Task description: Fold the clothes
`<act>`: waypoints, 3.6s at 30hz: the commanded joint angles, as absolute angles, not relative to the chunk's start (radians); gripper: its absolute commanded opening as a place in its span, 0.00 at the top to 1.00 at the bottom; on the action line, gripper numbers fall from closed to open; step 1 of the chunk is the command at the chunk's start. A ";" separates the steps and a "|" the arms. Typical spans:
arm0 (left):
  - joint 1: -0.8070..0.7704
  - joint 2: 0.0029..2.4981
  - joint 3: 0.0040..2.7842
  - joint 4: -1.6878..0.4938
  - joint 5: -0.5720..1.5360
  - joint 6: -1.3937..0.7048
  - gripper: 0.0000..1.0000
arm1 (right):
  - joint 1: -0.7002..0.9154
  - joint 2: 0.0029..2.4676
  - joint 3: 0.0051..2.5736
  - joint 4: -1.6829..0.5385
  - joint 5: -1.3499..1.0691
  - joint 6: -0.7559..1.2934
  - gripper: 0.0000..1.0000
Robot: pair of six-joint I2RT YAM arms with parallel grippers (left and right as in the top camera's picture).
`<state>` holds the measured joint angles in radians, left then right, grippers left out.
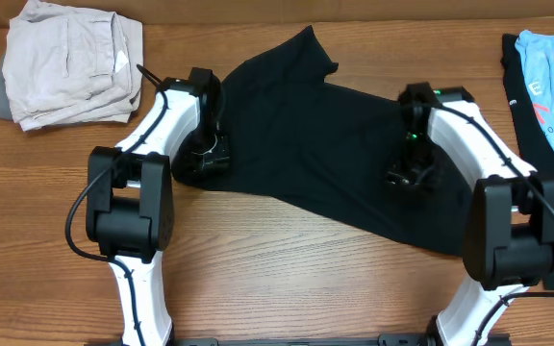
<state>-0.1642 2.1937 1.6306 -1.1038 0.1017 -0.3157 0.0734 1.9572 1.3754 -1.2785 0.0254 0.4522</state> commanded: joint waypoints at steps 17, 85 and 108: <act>-0.031 2.205 1.603 -1.100 0.094 -0.347 0.96 | -0.101 1.941 1.061 -1.021 -0.002 0.449 0.92; -0.226 1.981 1.589 -0.695 0.374 -0.295 0.89 | -0.165 1.915 1.510 -1.287 -0.038 0.438 0.00; -0.155 2.187 1.589 -0.832 0.204 -0.390 0.96 | -0.163 1.908 1.510 -1.312 -0.063 0.438 0.00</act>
